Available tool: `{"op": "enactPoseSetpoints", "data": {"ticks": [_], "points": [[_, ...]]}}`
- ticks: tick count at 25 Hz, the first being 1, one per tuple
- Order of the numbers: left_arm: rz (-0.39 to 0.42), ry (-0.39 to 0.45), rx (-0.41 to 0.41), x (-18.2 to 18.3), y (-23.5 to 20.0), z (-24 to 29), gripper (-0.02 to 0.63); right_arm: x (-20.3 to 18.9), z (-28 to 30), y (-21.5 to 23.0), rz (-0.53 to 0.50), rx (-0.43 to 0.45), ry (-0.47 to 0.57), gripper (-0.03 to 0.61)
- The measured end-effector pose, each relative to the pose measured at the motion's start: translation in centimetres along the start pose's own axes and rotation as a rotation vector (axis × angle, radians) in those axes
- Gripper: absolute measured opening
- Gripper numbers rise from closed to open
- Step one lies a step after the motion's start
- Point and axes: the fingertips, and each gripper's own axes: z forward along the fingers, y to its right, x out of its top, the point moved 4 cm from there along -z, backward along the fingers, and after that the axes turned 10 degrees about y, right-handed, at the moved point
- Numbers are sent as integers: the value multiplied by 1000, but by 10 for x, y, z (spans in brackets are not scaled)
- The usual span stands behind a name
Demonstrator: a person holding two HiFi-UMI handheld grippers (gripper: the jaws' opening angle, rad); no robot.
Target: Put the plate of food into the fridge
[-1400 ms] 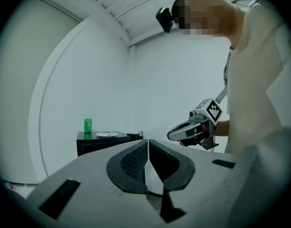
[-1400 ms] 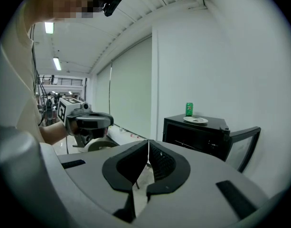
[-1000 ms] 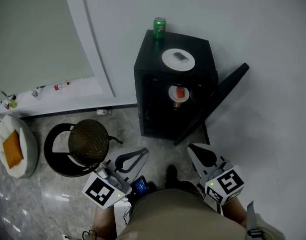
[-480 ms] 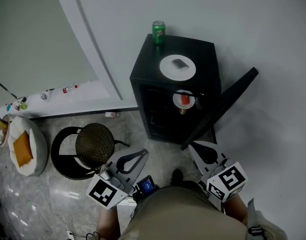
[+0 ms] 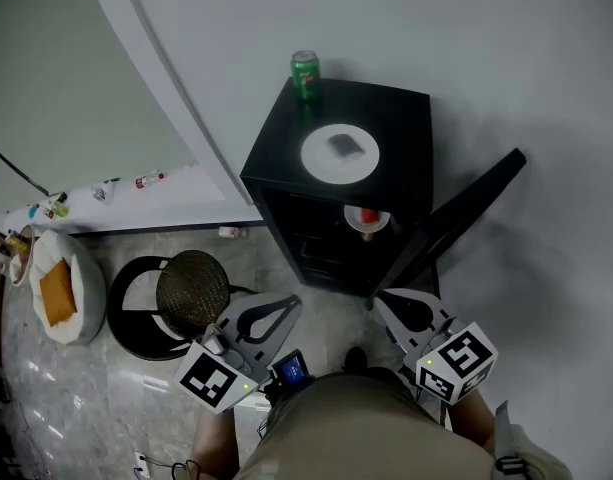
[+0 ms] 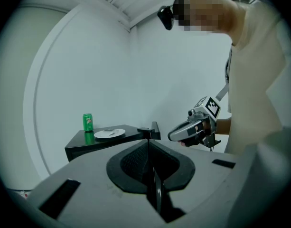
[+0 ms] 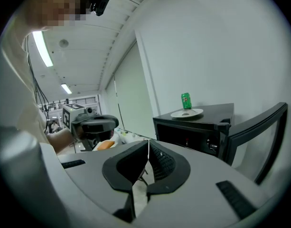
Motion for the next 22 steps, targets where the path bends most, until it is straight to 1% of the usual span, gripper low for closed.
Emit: {"op": "enactPoseSetpoints", "data": {"ticks": [3,7,12,15,19,22], "points": [[3,-7,3,4,-1,18,17,-3,-3,18,31,23,-1,21],[61,-44,14,7,-7,42,17,0,-8,36,38,48,12,21],[80,-55,69,5,-13,61,17,1,-16,51,45,63,12,21],[82,-59,68,6,-15,72,17,2,-18,57,54,78,7,21],[137,-77,63,8,-23,87,17,0,-17,65,54,84,2,21],[161,-76,53,9,-31,94,17,1,-14,66,56,89,8,22]]}}
